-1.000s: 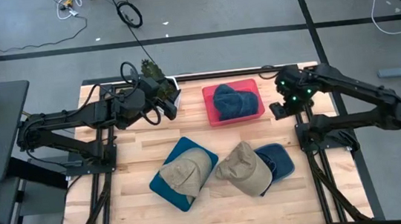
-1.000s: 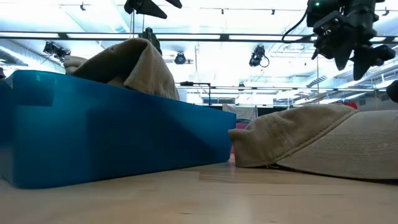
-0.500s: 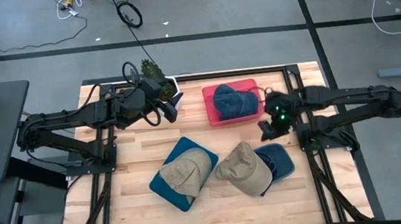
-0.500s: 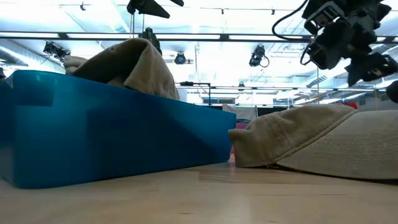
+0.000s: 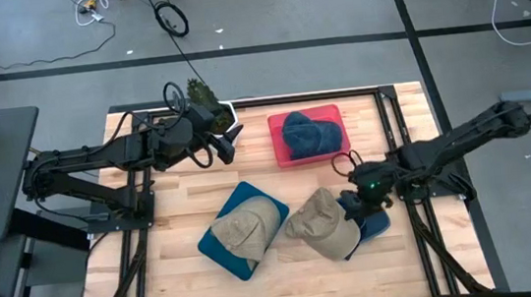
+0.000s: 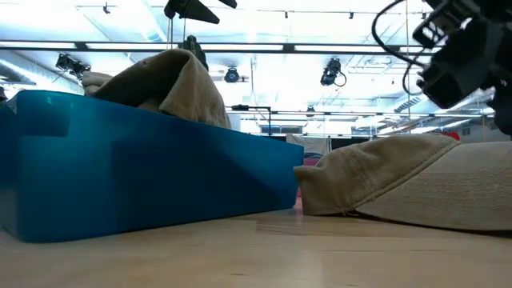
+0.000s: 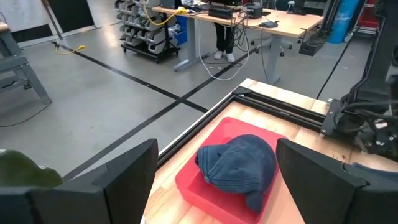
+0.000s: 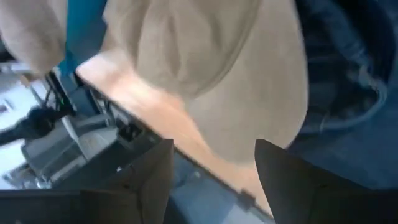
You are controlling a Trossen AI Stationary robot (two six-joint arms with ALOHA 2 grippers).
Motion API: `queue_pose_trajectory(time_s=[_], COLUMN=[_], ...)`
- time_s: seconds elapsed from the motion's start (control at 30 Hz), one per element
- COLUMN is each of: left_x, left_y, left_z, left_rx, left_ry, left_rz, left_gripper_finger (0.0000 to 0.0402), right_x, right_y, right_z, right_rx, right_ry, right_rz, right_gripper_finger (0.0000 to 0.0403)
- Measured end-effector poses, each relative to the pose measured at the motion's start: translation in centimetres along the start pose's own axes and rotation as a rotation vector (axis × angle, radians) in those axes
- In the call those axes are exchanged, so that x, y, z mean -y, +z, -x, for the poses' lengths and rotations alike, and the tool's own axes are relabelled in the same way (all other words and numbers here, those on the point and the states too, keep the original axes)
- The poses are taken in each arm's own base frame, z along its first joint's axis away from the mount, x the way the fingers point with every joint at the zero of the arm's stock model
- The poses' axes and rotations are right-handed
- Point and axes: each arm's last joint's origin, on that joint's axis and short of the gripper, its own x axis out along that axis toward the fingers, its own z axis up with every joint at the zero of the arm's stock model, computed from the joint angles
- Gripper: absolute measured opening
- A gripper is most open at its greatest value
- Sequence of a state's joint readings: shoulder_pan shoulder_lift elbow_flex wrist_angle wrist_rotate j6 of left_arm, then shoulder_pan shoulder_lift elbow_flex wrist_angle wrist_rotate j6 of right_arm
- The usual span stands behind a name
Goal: Pick & Place hat
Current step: Put the brown cap into the blue bin
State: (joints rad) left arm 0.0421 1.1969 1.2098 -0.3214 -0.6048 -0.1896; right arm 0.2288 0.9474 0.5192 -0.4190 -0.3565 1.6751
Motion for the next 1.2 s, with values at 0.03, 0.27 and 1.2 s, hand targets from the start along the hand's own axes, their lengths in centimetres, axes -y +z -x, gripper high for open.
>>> queue_pose_trajectory(time_s=[0.03, 0.27, 1.2], left_x=[0.0, 0.1, 0.1], left_y=[0.0, -0.1, -0.2], left_z=[0.0, 0.0, 0.0], left_rx=[0.0, -0.01, -0.022], left_ry=[0.0, -0.023, -0.022], left_rz=[-0.002, -0.006, -0.012], left_gripper_finger=[0.0332, 0.0332, 0.0332], right_x=[0.3, 0.5, 0.6], right_y=[0.1, 0.9, -2.1], right_z=[-0.4, -0.8, -1.2], right_rx=[0.02, 0.154, 0.036], right_ry=[0.016, 0.097, -0.127], right_rz=[-0.01, -0.075, -0.036], right_gripper_finger=[0.0226, 0.0226, 0.0214])
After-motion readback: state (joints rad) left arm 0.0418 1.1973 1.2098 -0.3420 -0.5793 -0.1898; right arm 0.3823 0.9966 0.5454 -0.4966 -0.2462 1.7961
